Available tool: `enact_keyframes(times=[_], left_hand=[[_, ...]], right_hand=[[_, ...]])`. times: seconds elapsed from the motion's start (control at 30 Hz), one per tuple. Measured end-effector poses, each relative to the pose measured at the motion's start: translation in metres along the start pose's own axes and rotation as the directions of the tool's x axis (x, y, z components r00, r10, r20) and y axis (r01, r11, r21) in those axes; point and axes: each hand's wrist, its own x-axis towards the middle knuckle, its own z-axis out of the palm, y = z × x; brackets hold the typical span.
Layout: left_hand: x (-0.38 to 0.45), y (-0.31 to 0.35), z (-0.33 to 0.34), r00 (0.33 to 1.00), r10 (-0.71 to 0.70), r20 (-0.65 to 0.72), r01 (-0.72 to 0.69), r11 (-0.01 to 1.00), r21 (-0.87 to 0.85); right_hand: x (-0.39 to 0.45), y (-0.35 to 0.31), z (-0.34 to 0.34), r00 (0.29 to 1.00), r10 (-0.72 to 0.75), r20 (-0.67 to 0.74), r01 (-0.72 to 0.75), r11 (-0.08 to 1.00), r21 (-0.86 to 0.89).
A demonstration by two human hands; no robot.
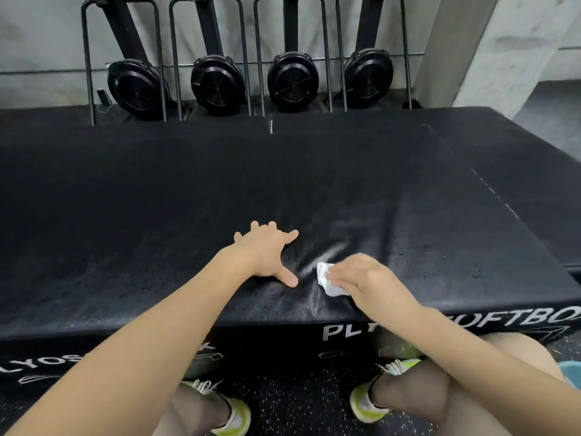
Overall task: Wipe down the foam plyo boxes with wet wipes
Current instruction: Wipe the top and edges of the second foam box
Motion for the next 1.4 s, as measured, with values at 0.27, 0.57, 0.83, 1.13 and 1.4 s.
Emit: enact_keyframes(times=[0.27, 0.57, 0.83, 1.13, 1.4], left_hand=[[-0.005, 0.003, 0.001, 0.999, 0.009, 0.037, -0.011, 0.998, 0.066], [0.054, -0.033, -0.084, 0.996, 0.046, -0.075, -0.051, 0.997, -0.061], [0.149, -0.056, -0.091, 0.994, -0.022, 0.109, 0.019, 0.999, 0.031], [0.158, -0.054, -0.081, 0.990, -0.048, 0.134, 0.042, 0.998, 0.050], [0.165, -0.052, -0.086, 0.981, -0.073, 0.178, 0.073, 0.997, 0.006]], right_hand=[[0.120, 0.060, -0.003, 0.994, 0.101, 0.050, -0.109, 0.978, 0.178], [0.149, 0.078, -0.003, 0.969, 0.217, 0.113, -0.244, 0.907, 0.343], [0.202, 0.124, 0.023, 0.986, 0.140, 0.092, -0.163, 0.927, 0.337], [0.364, 0.208, 0.048, 0.934, 0.338, 0.114, -0.357, 0.904, 0.237], [0.426, 0.261, 0.052, 0.878, 0.477, 0.046, -0.476, 0.858, 0.191]])
